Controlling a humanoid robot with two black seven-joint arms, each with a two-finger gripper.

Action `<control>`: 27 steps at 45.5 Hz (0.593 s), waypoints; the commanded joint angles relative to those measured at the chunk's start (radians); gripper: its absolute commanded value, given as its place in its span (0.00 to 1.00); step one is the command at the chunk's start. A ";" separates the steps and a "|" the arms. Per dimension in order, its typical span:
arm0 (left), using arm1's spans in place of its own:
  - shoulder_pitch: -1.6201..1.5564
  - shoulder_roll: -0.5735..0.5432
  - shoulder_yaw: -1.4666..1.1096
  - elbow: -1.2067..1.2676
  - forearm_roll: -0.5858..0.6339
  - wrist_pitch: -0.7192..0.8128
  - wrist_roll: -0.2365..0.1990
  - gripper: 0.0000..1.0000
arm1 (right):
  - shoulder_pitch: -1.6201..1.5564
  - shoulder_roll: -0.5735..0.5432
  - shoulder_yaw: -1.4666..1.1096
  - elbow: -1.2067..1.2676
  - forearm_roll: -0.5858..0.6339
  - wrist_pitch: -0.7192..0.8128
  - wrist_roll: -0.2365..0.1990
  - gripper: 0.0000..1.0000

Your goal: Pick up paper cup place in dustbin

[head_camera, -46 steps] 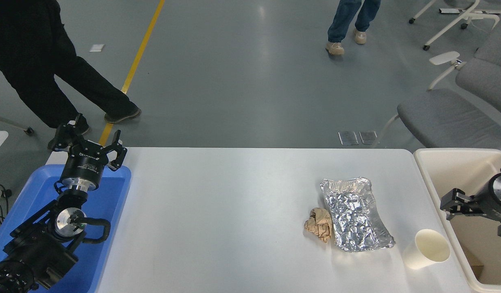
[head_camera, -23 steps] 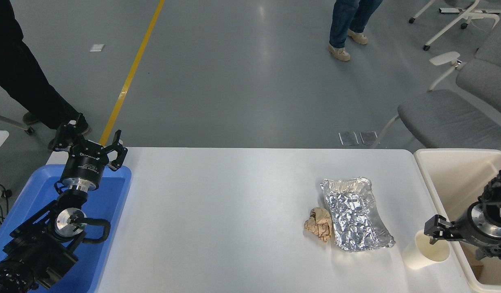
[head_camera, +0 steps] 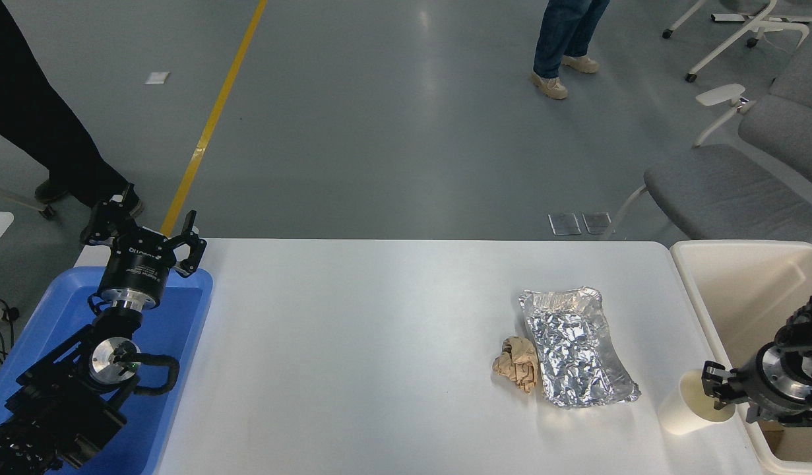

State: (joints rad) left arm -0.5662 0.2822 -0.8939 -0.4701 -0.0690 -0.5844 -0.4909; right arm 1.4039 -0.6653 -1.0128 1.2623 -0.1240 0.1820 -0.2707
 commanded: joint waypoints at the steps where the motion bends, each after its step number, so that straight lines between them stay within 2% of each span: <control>1: -0.001 0.000 0.000 -0.001 0.000 -0.002 0.000 0.99 | 0.000 -0.002 0.011 0.011 0.069 0.019 0.001 0.00; 13: -0.001 0.000 0.000 -0.001 0.000 -0.003 0.000 0.99 | 0.084 -0.042 -0.009 0.064 0.081 0.057 0.001 0.00; 27: -0.001 0.000 0.000 -0.001 0.000 -0.005 0.000 0.99 | 0.282 -0.051 -0.095 0.069 0.084 0.364 0.002 0.00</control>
State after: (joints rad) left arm -0.5676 0.2822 -0.8944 -0.4708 -0.0690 -0.5885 -0.4909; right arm 1.5522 -0.7062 -1.0534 1.3204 -0.0485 0.3630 -0.2694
